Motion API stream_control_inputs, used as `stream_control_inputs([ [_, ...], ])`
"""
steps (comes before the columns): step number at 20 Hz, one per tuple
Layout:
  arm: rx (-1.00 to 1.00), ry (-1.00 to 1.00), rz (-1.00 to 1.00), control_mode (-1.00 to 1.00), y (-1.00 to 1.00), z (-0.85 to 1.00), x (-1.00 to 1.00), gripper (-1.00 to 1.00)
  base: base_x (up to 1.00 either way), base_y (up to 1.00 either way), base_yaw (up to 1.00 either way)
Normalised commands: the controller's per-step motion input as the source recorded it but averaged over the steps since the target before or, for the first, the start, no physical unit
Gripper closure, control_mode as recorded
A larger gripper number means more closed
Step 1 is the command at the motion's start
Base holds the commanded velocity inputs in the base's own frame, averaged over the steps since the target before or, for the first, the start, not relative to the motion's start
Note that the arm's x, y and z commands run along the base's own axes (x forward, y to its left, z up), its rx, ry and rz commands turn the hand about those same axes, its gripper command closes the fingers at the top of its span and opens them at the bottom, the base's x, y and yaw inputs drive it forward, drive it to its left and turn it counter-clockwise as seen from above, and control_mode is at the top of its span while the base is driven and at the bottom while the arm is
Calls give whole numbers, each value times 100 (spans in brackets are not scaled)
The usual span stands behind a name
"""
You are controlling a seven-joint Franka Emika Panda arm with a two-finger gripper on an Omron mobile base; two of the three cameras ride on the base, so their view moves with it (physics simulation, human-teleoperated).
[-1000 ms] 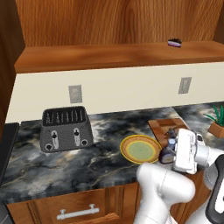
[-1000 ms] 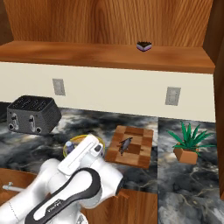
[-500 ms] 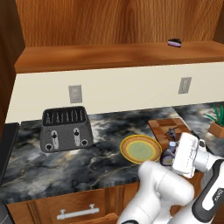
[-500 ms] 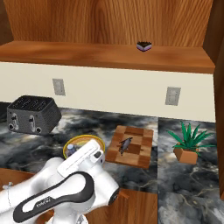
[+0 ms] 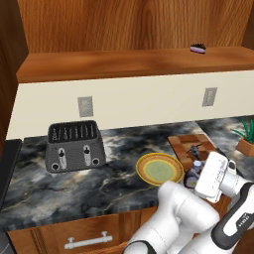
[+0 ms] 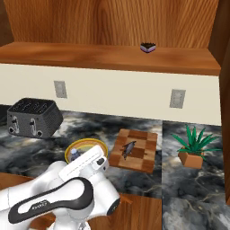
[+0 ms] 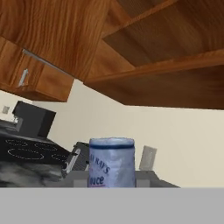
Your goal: Pick the fish from the plate and place it on the cutting board. Then pick the condiment bottle from the cabinet and place it next to the cutting board.
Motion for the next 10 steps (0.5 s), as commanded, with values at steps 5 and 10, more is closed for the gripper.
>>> stream_control_inputs([
  [5,0,-2,0,-100,-12,-4,19,100,0,0,0],
  [10,0,-6,0,-100,-29,-18,29,100,0,0,0],
])
